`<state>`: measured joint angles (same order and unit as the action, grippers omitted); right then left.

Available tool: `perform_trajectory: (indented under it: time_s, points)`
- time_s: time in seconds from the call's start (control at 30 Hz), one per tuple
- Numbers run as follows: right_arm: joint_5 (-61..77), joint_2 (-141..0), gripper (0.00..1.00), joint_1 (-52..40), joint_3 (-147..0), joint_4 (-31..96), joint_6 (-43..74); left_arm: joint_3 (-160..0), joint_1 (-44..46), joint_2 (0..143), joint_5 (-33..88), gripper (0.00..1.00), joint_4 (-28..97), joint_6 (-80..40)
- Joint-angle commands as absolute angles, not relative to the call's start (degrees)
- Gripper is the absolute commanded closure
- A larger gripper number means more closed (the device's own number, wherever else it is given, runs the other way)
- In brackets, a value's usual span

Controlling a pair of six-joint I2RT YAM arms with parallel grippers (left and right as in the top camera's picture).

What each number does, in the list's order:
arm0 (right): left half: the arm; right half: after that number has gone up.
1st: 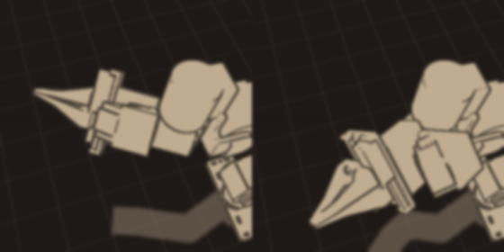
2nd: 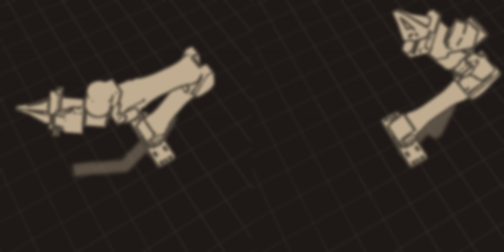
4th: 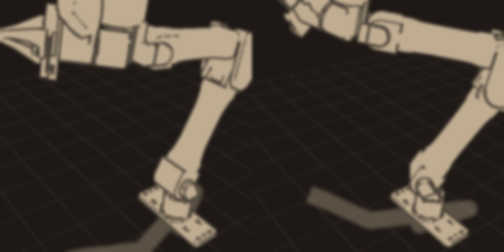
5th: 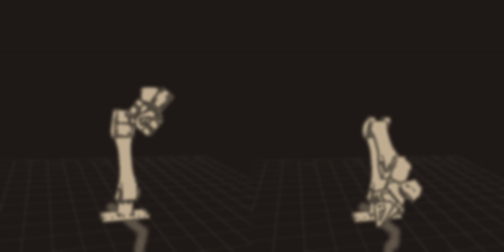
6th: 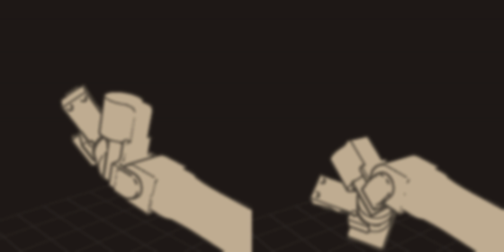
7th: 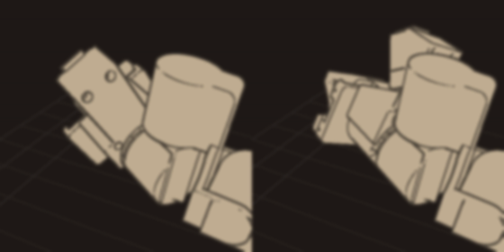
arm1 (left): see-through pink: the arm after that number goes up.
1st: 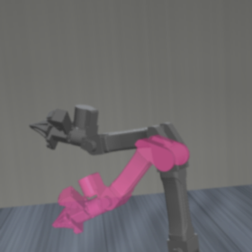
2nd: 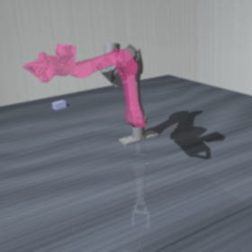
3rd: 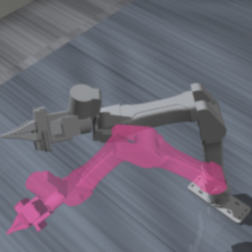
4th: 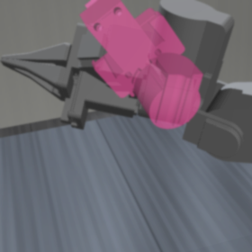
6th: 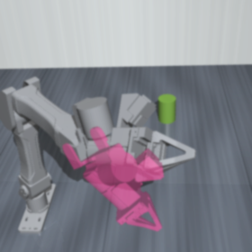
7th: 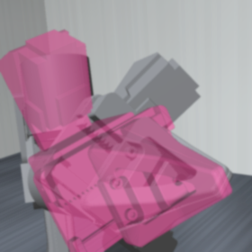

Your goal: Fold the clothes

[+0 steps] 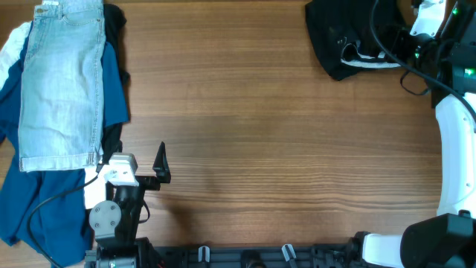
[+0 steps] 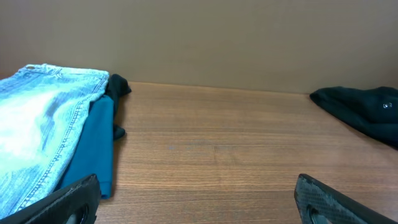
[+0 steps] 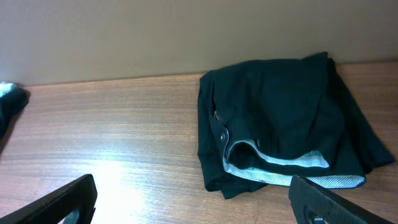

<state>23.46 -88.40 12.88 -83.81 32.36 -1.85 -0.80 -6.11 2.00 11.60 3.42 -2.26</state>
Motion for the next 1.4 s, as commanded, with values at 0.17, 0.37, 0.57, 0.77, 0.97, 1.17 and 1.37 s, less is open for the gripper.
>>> perform_trajectory:
  time_s: [0.17, 0.37, 0.57, 0.77, 0.97, 1.17, 1.37]
  points:
    - [23.11, -88.92, 0.0, 12.64, -83.99, 32.25, -2.98, -0.34, -4.64, 0.16, 10.61, 0.0, 3.44, -2.59]
    - [23.11, -88.92, 0.0, 12.64, -83.99, 32.25, -2.98, -0.34, -4.64, 0.16, 10.61, 0.0, 3.44, -2.59]
    - [23.11, -88.92, 0.0, 12.67, -83.99, 32.23, -2.98, -0.34, -4.64, 0.16, 10.61, 0.0, 3.44, -2.59]
    - [23.11, -88.92, 0.0, 12.64, -83.99, 32.25, -2.98, -0.34, -4.64, 0.16, 10.61, 0.0, 3.44, -2.59]
    - [23.11, -88.92, 0.0, 12.64, -83.99, 32.25, -2.98, -0.34, -4.64, 0.16, 10.61, 0.0, 3.44, -2.59]
    - [23.11, -88.92, 0.0, 12.64, -83.99, 32.23, -2.98, -0.34, -4.64, 0.16, 10.61, 0.0, 3.44, -2.59]
    - [20.34, -88.88, 0.0, 12.67, -83.99, 32.27, -2.98, -0.34, -4.64, 0.16, 10.61, 0.0, 3.44, -2.59]
